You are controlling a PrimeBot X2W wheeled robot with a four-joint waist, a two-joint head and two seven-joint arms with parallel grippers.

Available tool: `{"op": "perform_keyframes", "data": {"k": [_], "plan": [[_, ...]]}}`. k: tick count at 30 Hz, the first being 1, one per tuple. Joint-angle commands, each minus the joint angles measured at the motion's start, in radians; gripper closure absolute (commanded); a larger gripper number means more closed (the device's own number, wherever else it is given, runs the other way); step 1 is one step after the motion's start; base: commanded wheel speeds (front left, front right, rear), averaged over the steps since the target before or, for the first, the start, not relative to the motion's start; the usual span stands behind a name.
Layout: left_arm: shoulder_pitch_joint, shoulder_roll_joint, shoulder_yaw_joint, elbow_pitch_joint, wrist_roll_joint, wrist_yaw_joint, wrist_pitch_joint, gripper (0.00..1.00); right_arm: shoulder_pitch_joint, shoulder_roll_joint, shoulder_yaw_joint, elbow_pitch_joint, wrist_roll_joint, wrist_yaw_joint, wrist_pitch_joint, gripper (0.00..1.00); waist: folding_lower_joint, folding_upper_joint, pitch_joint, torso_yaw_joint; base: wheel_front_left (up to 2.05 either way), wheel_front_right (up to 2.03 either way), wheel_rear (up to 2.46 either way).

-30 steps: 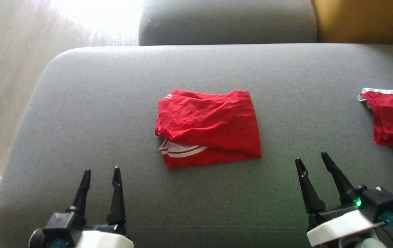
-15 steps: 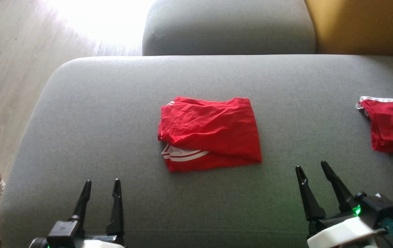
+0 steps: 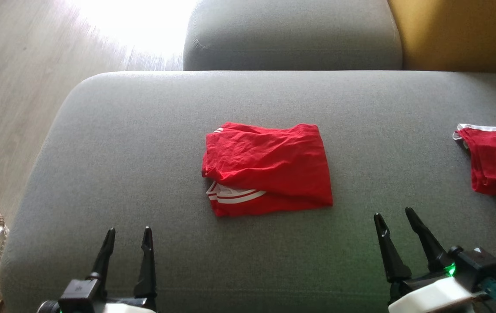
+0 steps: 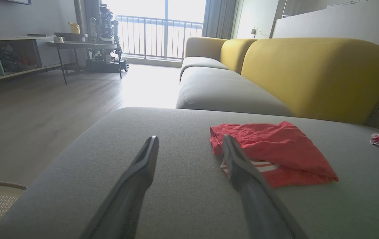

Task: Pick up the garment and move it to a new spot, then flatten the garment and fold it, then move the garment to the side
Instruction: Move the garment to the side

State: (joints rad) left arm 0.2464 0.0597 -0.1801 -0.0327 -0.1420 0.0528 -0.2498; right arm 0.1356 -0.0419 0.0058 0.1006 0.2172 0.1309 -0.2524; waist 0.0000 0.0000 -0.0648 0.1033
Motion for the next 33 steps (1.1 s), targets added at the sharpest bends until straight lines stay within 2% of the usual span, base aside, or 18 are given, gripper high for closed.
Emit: {"op": "perform_keyframes", "data": {"k": [1, 7, 13, 18, 19, 24, 30, 33], "plan": [[-0.024, -0.009, 0.038, -0.03, 0.014, -0.003, -0.012, 0.0, -0.028, -0.008, 0.023, -0.03, -0.005, 0.0, -0.009, 0.0, 0.0, 0.0, 0.001, 0.0, 0.0, 0.0, 0.0], [-0.034, -0.009, 0.023, -0.032, 0.009, -0.007, -0.012, 0.0, -0.066, -0.008, 0.04, 0.035, -0.007, 0.0, -0.009, 0.0, 0.0, 0.0, 0.021, 0.016, 0.0, 0.0, 0.0], [-0.064, -0.009, -0.015, -0.053, -0.001, -0.006, -0.012, 0.0, -0.203, -0.008, 0.048, 0.196, 0.06, 0.0, -0.009, 0.0, 0.0, 0.0, 0.07, 0.055, 0.0, 0.0, 0.0], [-0.111, -0.009, -0.042, -0.085, -0.023, 0.003, -0.012, 0.0, -0.374, -0.008, 0.037, 0.362, 0.127, 0.0, 0.001, 0.0, 0.0, 0.0, 0.152, 0.089, 0.0, 0.0, 0.0], [-0.111, -0.009, -0.042, -0.085, -0.023, 0.003, -0.012, 0.0, -0.374, -0.008, 0.037, 0.362, 0.127, 0.0, 0.001, 0.0, 0.0, 0.0, 0.152, 0.089, 0.0, 0.0, 0.0], [-0.166, -0.009, -0.061, -0.097, -0.034, 0.007, -0.012, 0.0, -0.574, -0.011, 0.015, 0.55, 0.239, 0.0, 0.088, 0.0, 0.0, 0.0, 0.232, 0.114, 0.0, 0.0, 0.0], [-0.209, -0.009, -0.077, -0.1, -0.047, 0.018, -0.012, 0.0, -0.688, -0.023, -0.018, 0.665, 0.372, 0.0, 0.167, 0.0, 0.0, 0.0, 0.281, 0.129, 0.0, 0.0, 0.0], [-0.228, -0.009, -0.09, -0.102, -0.053, 0.024, -0.012, 0.0, -0.73, -0.045, 0.003, 0.706, 0.416, 0.0, 0.2, 0.0, 0.0, 0.0, 0.302, 0.137, 0.0, 0.0, 0.0]]}}
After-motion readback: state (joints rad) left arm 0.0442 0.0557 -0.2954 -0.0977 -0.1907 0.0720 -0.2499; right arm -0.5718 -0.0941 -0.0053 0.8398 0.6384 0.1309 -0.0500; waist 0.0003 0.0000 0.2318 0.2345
